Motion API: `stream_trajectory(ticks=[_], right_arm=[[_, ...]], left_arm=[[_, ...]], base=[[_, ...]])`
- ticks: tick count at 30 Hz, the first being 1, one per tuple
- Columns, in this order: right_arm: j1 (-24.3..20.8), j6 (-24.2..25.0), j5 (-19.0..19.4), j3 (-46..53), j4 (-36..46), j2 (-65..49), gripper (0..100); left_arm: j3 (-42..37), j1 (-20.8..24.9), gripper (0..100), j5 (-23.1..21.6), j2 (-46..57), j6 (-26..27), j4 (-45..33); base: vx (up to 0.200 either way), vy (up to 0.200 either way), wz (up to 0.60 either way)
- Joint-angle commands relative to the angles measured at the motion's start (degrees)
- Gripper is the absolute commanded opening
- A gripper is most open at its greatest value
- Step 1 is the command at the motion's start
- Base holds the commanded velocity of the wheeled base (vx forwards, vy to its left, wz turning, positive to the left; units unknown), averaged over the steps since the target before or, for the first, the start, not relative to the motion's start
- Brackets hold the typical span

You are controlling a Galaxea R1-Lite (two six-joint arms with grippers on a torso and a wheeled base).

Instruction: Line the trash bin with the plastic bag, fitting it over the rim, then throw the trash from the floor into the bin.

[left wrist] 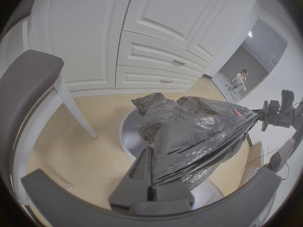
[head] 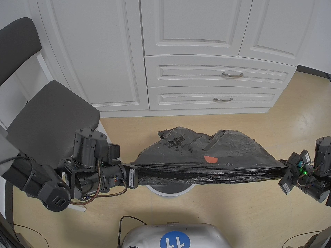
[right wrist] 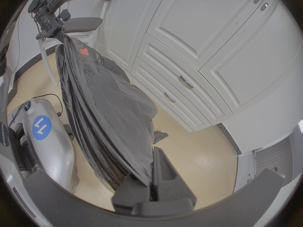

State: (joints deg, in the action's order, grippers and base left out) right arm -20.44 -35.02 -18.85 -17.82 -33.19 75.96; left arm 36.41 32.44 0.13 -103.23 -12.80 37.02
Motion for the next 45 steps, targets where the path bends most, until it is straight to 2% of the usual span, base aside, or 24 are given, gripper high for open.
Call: stream_trajectory(ticks=[1, 5, 9, 10, 16, 23, 24, 25, 27, 28, 29, 30, 31, 32, 34, 35, 36, 37, 40, 45], right_arm=[[-1.79, -0.75, 0.21, 0.86, 0.06, -2.48, 0], [-5.04, -1.28, 1.53, 1.91, -0.12, -4.15, 0], [-5.31, -1.28, 2.67, 2.18, -0.03, -4.24, 0], [-5.4, -1.36, 3.38, 2.27, 0.06, -4.15, 0], [-6.36, -2.68, 5.14, 2.09, -0.12, -3.19, 0], [-9.88, -0.75, 5.84, 1.47, -0.29, -1.96, 0], [-11.02, 1.27, 6.81, 0.95, -0.38, -1.52, 0], [-13.04, 5.32, 8.48, 0.16, -0.73, -0.81, 0], [-17.09, 11.38, 9.44, -0.9, -2.22, 0.42, 0], [-17.09, 11.38, 9.44, -0.9, -2.22, 0.42, 0], [-21.22, 17.71, 9.35, -2.39, -3.89, 2.26, 0], [-22.36, 19.91, 9.27, -3.01, -4.33, 3.05, 0], [-22.36, 19.91, 9.27, -3.01, -4.33, 3.05, 0], [-24.12, 24.56, 9.27, -4.94, -5.04, 5.25, 0], [-25.7, 30.28, 9.53, -7.58, -5.21, 7.89, 0], [-26.4, 32.39, 9.62, -8.63, -5.13, 8.77, 0], [-26.4, 32.39, 9.62, -8.63, -5.13, 8.77, 0], [-28.07, 37.66, 9.71, -10.92, -5.21, 11.05, 0], [-29.57, 42.58, 9.71, -13.29, -5.13, 14.22, 0], [-29.57, 43.37, 9.18, -14.7, -5.21, 18.43, 0]], left_arm=[[-2.22, 2.63, 0, 0.13, 2.24, 1.46, 1.12], [-7.41, 4.74, 0, -0.22, 3.12, 7.61, 6.13], [-11.01, 5.88, 0, -0.31, 2.16, 11.39, 12.64], [-12.59, 6.14, 0, -0.4, 1.28, 12.36, 16.33], [-14.26, 7.11, 0, -0.4, -3.12, 13.06, 25.29], [-14.26, 10.1, 0, -0.22, -7.69, 12.27, 32.67], [-14.26, 10.8, 0, -0.13, -8.83, 12.18, 34.87], [-14.18, 11.68, 0, 0.13, -10.15, 11.39, 37.95], [-14.0, 13.09, 0, 0.31, -11.73, 9.55, 41.9], [-14.0, 13.09, 0, 0.31, -11.73, 9.55, 41.9], [-13.91, 13.97, 0, 0.39, -12.7, 8.14, 45.15], [-13.91, 14.05, 0, 0.39, -12.96, 7.97, 46.12], [-13.91, 14.05, 0, 0.39, -12.96, 7.97, 46.12], [-13.91, 14.14, 0, 0.31, -12.96, 7.88, 47.18], [-13.91, 14.14, 0, 0.31, -12.79, 7.88, 47.26], [-13.91, 14.14, 0, 0.31, -12.79, 7.79, 47.26], [-13.91, 14.14, 0, 0.31, -12.79, 7.79, 47.26], [-13.91, 14.14, 0, 0.31, -13.05, 7.44, 47.26], [-13.3, 14.23, 0, 0.31, -14.46, 6.21, 47.18], [-12.24, 14.23, 0, 0.22, -16.48, 3.57, 47.26]], base=[[0.0, 0.0, 0.0], [0.0, 0.0, 0.0], [0.0, 0.0, 0.0], [0.0, 0.0, 0.0], [0.0, 0.0, 0.0], [0.0, 0.0, 0.0], [0.0, 0.0, 0.0], [0.0, 0.0, 0.0], [0.0, 0.0, 0.0], [0.0, 0.0, 0.0], [0.0, 0.0, 0.0], [0.0, 0.0, 0.0], [0.0, 0.0, 0.0], [0.0, 0.0, 0.0], [0.0, 0.0, 0.0], [0.0, 0.0, 0.0], [0.0, 0.0, 0.0], [0.0, 0.0, 0.0], [0.0, 0.0, 0.0], [0.0, 0.0, 0.0]])
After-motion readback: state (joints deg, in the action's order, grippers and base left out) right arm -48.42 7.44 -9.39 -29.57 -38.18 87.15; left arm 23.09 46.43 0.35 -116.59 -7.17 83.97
